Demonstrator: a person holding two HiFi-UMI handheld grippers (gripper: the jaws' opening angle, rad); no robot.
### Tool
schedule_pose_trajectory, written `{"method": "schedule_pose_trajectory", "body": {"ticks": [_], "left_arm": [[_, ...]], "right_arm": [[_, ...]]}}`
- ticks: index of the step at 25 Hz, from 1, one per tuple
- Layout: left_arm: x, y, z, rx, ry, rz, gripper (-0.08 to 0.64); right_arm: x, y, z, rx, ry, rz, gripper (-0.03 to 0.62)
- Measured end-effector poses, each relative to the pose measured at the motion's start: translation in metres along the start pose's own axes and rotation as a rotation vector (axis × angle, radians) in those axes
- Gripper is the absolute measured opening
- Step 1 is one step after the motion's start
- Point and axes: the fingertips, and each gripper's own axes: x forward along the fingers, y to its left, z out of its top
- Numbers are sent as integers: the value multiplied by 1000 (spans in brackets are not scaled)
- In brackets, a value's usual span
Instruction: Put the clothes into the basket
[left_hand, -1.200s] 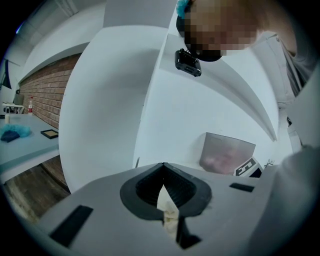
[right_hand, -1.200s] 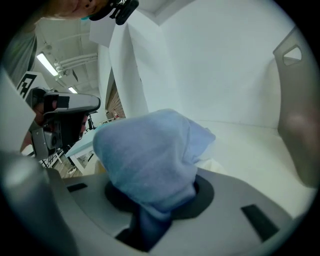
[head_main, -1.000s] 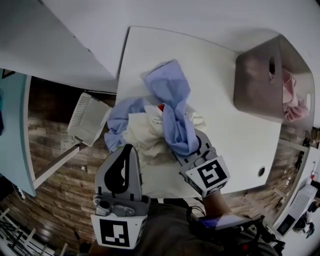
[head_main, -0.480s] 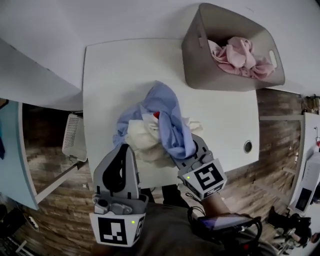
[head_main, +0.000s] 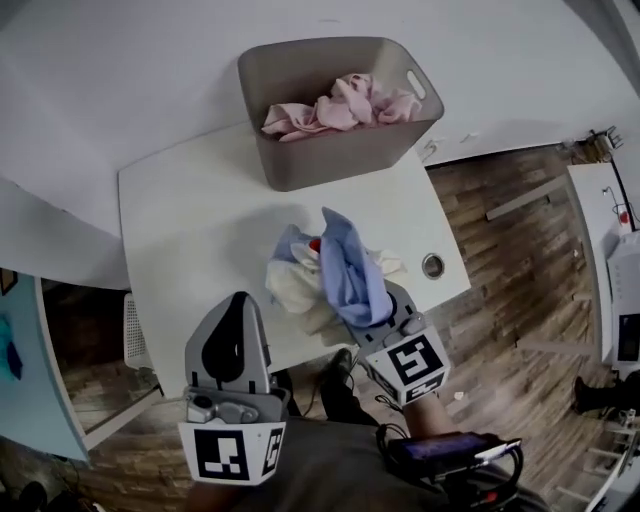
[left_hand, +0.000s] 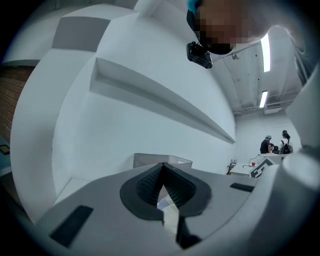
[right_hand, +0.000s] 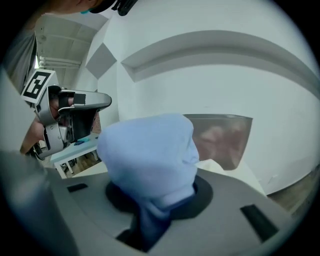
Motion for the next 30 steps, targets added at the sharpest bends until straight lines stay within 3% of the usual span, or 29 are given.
{"method": "schedule_pose_trajectory", "body": {"ticks": [7,17,22,30], "left_arm": [[8,-97,21,42,-36,-114,9],[10,-202,55,105,-126,-202,9],[19,-214,54,117,-120,-202,9],[69,-193,50,123,-109,-194,9]], "right_arm": [[-89,-58,34,17,-125,-130,112],[-186,-118,53,-32,-243,-204,112],[-200,-141,56,-36,-249,-227,112],[-159,-169,75,-42,-237,-223,112]]}}
